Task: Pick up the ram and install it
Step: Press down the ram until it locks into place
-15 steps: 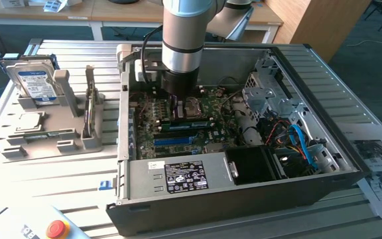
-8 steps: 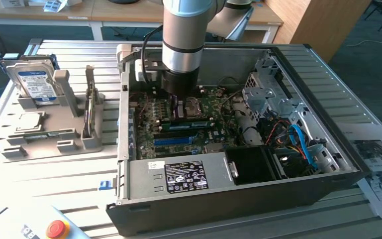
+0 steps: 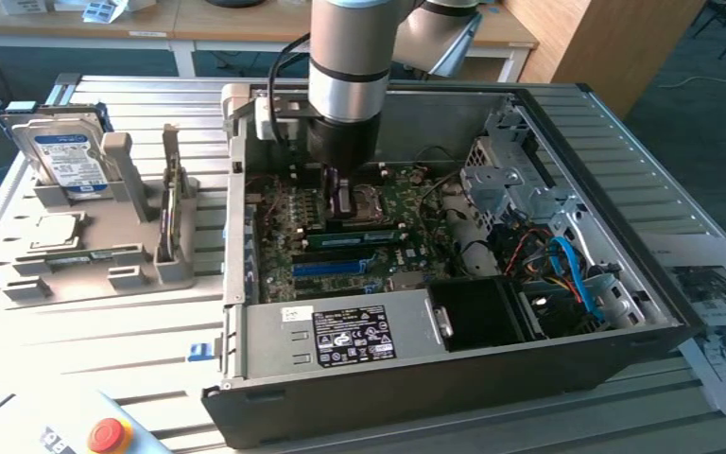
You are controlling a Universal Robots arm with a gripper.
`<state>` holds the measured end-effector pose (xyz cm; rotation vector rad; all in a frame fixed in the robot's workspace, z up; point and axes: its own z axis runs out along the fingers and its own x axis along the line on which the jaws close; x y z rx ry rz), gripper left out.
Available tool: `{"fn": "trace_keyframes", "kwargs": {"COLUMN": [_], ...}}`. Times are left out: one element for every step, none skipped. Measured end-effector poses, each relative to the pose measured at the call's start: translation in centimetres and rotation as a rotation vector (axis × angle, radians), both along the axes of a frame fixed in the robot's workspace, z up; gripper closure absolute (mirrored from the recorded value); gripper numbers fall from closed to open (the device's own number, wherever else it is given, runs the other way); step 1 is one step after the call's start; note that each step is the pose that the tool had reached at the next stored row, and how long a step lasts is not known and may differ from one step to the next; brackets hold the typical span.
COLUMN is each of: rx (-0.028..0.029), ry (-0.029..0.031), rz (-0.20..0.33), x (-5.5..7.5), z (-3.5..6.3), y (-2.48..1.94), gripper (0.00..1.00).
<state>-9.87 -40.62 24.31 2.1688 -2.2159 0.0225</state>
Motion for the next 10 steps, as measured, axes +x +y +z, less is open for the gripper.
{"fn": "trace_keyframes", "kwargs": {"rx": [0.0000, 0.0001, 0.0000, 0.0000, 0.0000, 0.0000, 0.0000, 0.0000, 0.0001, 0.0000], "ry": [0.0000, 0.0000, 0.0001, 0.0001, 0.0000, 0.0001, 0.0001, 0.0001, 0.0000, 0.0001], "rz": [0.000, 0.000, 0.000, 0.000, 0.000, 0.000, 0.000, 0.000, 0.000, 0.000], "x": [0.0, 0.0, 0.0, 0.0, 0.0, 0.0, 0.0, 0.0, 0.0, 0.0], "z": [0.23, 0.46, 0.70, 0.95, 1.20, 1.45, 1.68, 1.91, 2.14, 2.38], "y": [0.00, 0.00, 0.00, 0.00, 0.00, 0.00, 0.00, 0.00, 0.00, 0.00], "gripper": [0.90, 0.90, 0.90, 0.90, 0.90, 0.90, 0.90, 0.90, 0.90, 0.90]}}
